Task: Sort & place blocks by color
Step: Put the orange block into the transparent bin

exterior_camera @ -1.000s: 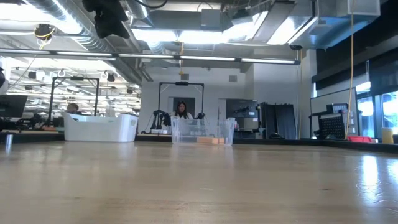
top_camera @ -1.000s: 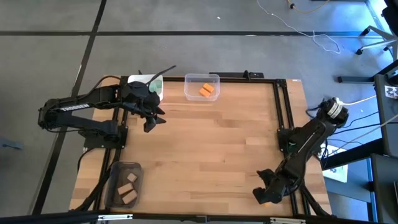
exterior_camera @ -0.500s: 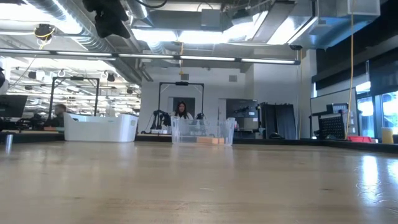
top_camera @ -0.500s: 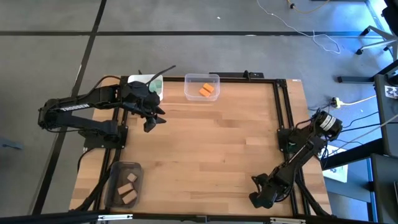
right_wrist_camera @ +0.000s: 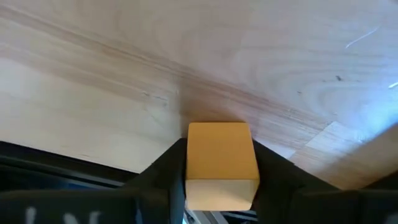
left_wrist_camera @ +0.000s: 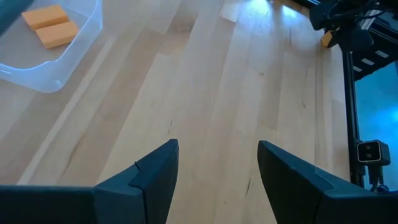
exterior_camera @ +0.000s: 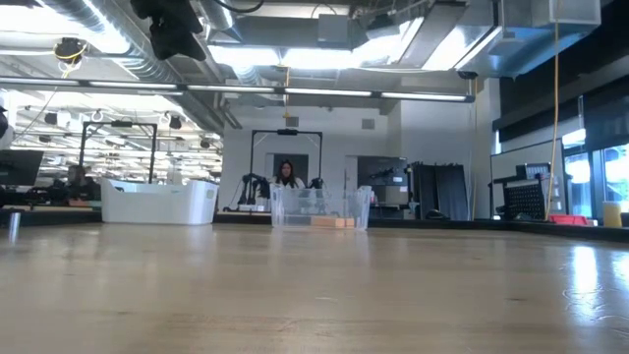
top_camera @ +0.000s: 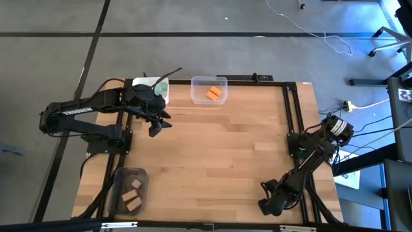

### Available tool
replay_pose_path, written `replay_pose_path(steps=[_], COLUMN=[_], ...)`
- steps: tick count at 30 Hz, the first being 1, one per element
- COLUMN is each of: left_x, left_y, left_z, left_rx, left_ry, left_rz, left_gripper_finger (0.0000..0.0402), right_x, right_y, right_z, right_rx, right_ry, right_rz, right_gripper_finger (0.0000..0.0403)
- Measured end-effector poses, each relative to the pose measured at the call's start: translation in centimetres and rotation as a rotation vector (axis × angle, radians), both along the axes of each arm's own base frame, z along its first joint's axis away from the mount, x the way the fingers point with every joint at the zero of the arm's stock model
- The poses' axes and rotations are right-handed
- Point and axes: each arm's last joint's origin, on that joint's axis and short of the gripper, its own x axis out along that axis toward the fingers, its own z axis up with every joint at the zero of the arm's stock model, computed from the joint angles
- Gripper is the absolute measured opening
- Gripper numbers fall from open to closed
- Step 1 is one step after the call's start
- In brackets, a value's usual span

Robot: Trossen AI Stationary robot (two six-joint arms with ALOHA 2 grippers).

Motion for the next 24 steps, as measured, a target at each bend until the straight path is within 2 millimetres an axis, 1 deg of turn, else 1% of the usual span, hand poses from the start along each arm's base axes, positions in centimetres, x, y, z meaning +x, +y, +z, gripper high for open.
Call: replay_pose_path(steps=[5,9,14,17,24], left_x=[0.0,0.0,0.0,-0.1,-0.1], left_y=[0.0,0.0,0.0,-0.1,-0.3], left_z=[0.0,0.0,0.0,-0.1,-0.1], left_rx=[0.0,0.0,-0.001,0.008,0.031], left_ry=[0.0,0.0,0.001,0.009,-0.003], left_rz=[0.0,0.0,-0.001,-0.039,-0.131], left_gripper_finger=[0.021,0.021,0.021,0.021,0.021], right_x=[1.0,2.6,5.6,7.8,12.1], right_y=[-0.9,-2.0,-4.1,-5.5,-9.9], right_z=[0.3,1.0,2.4,3.6,5.8], right_rx=[-0.047,-0.108,-0.247,-0.287,-0.391], right_ry=[-0.017,-0.052,-0.148,-0.226,-0.356], right_rz=[0.029,0.063,0.087,0.1,0.196], right_gripper_finger=[0.013,0.013,0.013,0.013,0.013])
